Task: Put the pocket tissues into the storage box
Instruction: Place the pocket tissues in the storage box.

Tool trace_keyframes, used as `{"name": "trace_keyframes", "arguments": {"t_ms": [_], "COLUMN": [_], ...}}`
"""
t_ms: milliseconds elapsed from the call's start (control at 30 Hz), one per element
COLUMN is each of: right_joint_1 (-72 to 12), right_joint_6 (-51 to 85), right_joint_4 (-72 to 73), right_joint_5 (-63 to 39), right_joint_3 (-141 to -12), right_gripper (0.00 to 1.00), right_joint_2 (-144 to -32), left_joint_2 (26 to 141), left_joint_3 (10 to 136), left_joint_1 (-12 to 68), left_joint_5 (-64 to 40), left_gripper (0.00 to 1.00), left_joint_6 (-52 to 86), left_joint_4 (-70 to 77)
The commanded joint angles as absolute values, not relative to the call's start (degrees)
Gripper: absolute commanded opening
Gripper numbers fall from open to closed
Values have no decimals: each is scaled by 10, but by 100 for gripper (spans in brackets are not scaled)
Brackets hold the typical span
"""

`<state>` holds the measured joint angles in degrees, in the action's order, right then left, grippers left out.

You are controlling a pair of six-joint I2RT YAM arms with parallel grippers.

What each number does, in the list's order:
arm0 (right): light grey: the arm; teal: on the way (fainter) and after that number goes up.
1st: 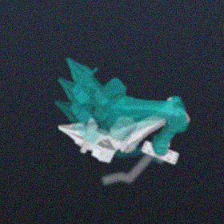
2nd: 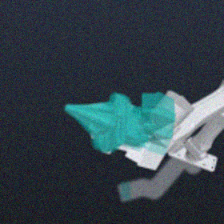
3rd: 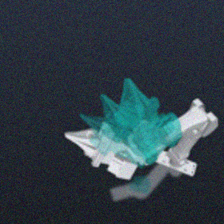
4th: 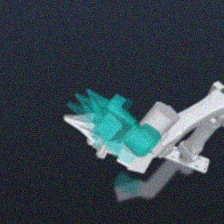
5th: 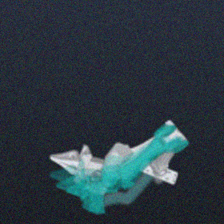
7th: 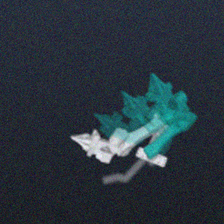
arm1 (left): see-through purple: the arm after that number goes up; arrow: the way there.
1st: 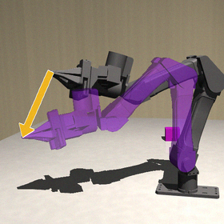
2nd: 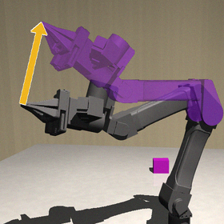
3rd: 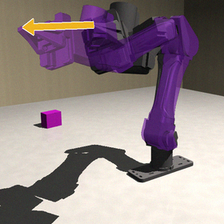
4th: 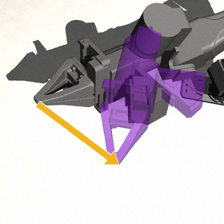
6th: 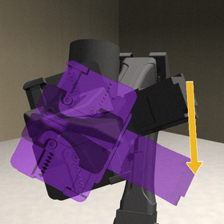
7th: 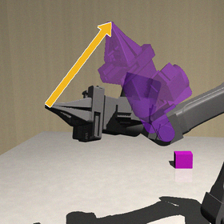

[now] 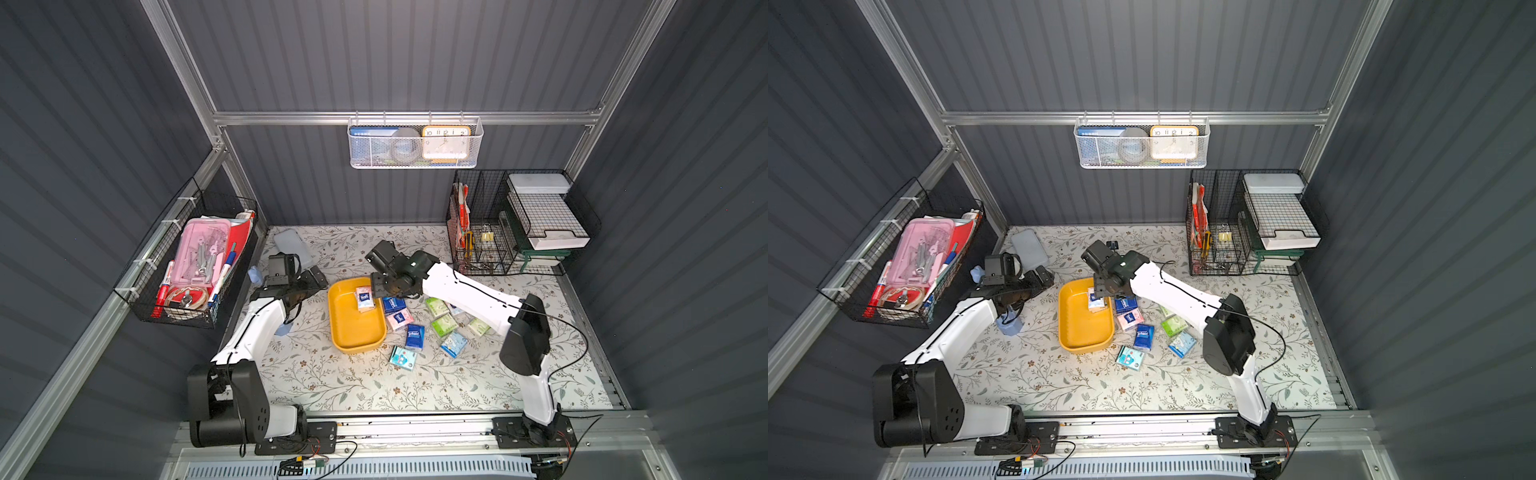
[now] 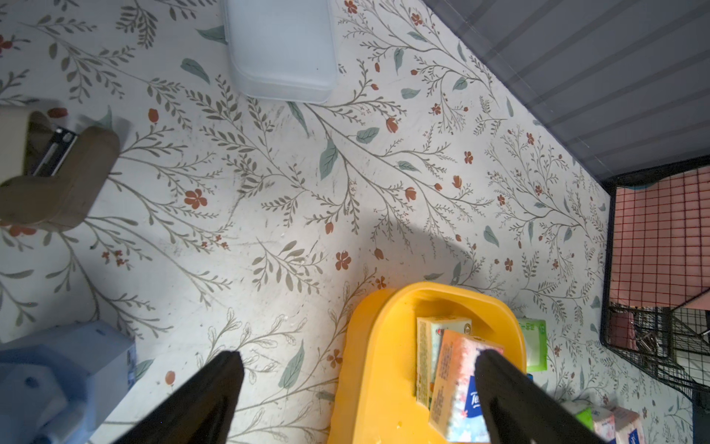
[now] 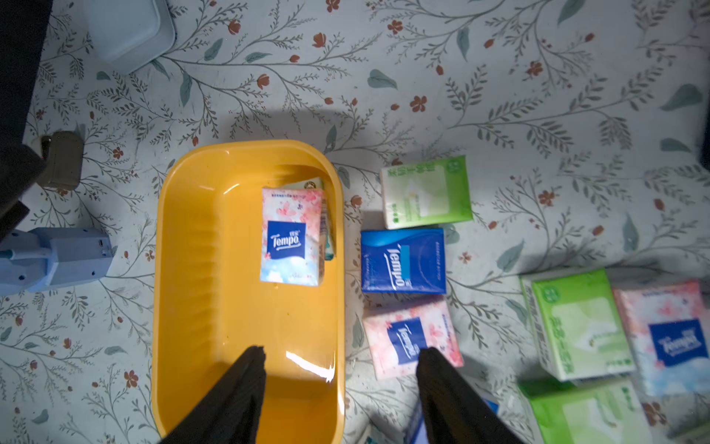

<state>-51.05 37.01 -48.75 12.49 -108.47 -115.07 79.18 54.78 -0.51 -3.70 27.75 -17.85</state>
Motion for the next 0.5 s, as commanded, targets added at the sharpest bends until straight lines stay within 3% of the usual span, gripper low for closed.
{"name": "trace_keyframes", "arguments": {"t_ms": [0,233,467], "right_joint_1": [-509,-510,-511], "right_joint_6": [422,497,529], "right_joint_4": [-521,-522,-510], "right_joint_5": [124,88,82], "right_joint_3": [-1023,-871,-829], "right_gripper": [70,77,80], "right_joint_2": [-1122,-1071,-1088], "left_joint_2": [792,778,756], "left_joint_3": [564,544,517], "left_joint_1": [-6,-6,-6], "left_joint_5": [-67,-104,-114], "left_gripper": [99,99,99], "left_joint_6": [248,253,247], "left_joint_4": [-180,-175,-183]}}
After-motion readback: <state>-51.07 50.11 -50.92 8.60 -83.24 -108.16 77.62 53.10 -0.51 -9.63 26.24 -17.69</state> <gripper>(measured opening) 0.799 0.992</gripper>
